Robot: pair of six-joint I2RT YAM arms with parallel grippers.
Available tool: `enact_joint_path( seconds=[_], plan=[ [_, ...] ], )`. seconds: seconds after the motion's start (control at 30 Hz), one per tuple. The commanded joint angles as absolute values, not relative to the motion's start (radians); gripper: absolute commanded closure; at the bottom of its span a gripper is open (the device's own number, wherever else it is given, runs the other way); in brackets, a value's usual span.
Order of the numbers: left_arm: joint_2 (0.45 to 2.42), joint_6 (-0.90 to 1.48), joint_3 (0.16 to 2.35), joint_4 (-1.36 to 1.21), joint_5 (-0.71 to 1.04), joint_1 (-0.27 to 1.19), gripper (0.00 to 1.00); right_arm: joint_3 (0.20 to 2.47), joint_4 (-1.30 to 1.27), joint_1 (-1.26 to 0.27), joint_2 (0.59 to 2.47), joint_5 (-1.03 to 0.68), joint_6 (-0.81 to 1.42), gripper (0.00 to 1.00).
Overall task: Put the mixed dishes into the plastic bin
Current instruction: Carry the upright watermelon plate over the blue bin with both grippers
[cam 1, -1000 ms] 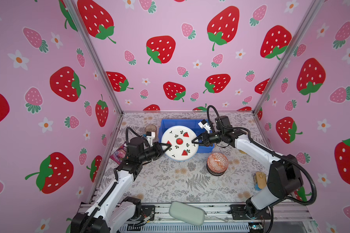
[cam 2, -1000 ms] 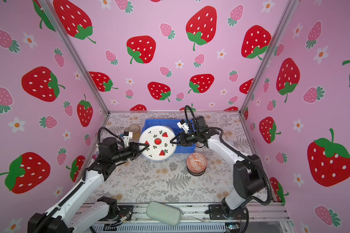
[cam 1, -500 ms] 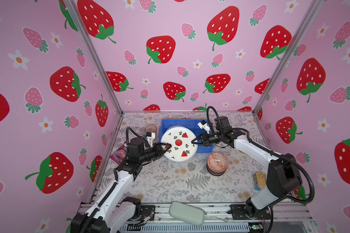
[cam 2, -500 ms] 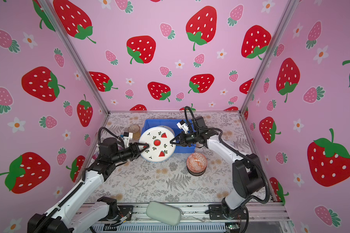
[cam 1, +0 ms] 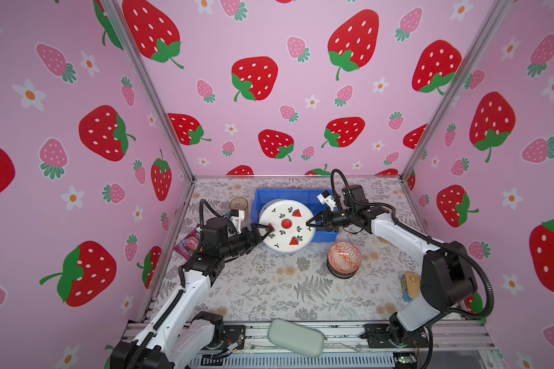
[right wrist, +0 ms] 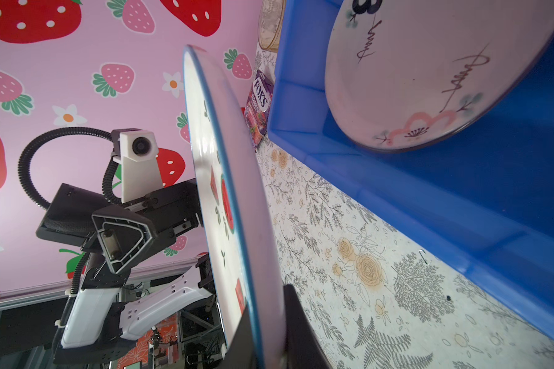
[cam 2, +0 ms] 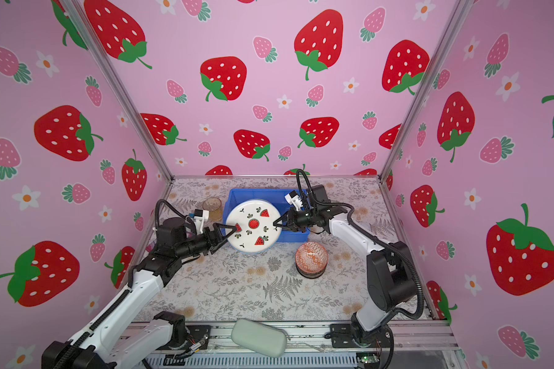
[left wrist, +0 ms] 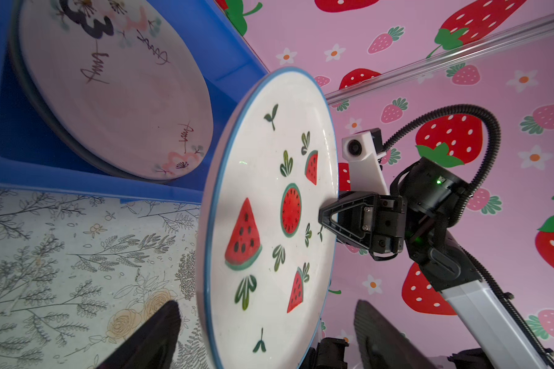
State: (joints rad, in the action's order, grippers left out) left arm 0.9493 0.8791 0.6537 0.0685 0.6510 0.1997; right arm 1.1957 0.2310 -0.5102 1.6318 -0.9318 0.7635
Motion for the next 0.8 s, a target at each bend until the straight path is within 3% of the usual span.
enact_joint_path(
  seconds=[0.0,0.33,0.77],
  plan=[
    [0.924,0.833,0.718,0.139,0.610,0.181,0.06,1.243,0.158,-0.483,1.635,-0.988,0.787,1.00],
    [0.866,0.841,0.693,0.179,0.615,0.058,0.05,1.419,0.159,-0.438,1.801,-0.921,0.793,1.00],
    [0.892,0.840,0.679,0.159,0.647,0.030,0.06,1.540,0.082,-0.440,2.000,-0.854,0.857,1.00]
  ],
)
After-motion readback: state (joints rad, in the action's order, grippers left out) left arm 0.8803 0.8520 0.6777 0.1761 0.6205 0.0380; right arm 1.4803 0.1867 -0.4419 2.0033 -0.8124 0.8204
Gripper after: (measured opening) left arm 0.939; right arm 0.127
